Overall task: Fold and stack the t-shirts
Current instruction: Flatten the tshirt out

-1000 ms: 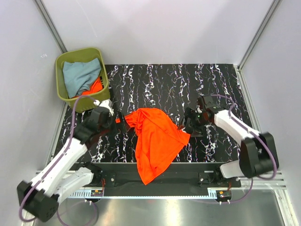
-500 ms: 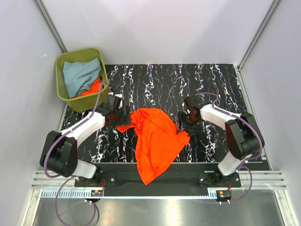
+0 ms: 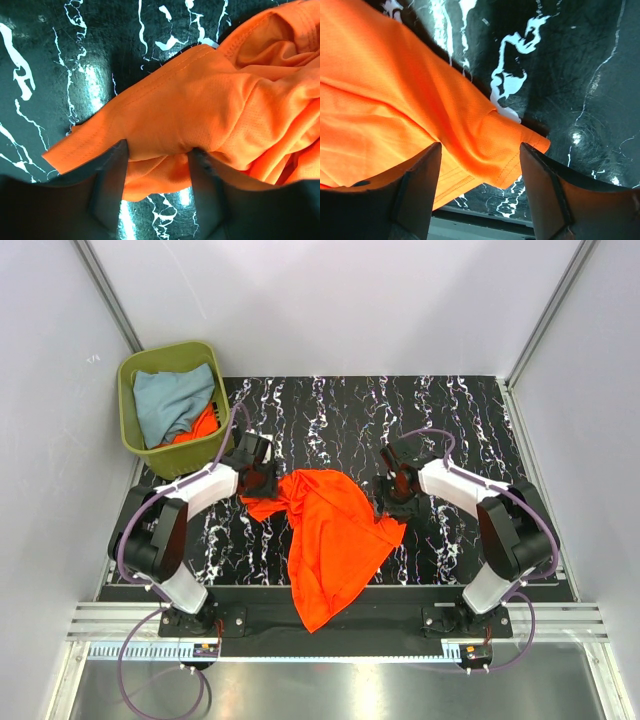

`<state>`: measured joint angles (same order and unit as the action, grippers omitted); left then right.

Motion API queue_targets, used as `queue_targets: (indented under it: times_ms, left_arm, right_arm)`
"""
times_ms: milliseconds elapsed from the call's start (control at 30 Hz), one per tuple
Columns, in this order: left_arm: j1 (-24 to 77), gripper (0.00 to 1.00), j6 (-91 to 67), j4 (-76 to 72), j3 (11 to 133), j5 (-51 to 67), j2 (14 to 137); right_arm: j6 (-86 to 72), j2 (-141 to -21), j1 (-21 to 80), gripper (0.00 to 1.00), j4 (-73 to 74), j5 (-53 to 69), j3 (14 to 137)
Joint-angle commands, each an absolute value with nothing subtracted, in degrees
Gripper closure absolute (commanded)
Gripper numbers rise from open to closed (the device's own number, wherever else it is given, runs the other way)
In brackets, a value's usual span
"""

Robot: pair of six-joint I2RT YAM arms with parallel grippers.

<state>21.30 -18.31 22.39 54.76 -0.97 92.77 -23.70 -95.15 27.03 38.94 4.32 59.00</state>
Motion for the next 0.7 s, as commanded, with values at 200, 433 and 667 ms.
queue_targets:
  times_ms: [200,433,667]
  left_arm:
    - [21.0,0.9,-16.3,19.3,57.0,0.8,91.1]
    - [20.9,1.0,-14.3,25.6,58.5,-3.3,81.5]
    - [20.9,1.0,-12.1,31.4,61.1,-6.7,66.9]
  right_arm:
    - [-21.9,-97.6,29.1,0.8,39.4,4.7,62.5]
    - [-21.8,-91.3,29.1,1.0,44.7,-4.3,63.5]
    - [-22.6,-75.4,29.1,1.0,51.2,-14.7,64.5]
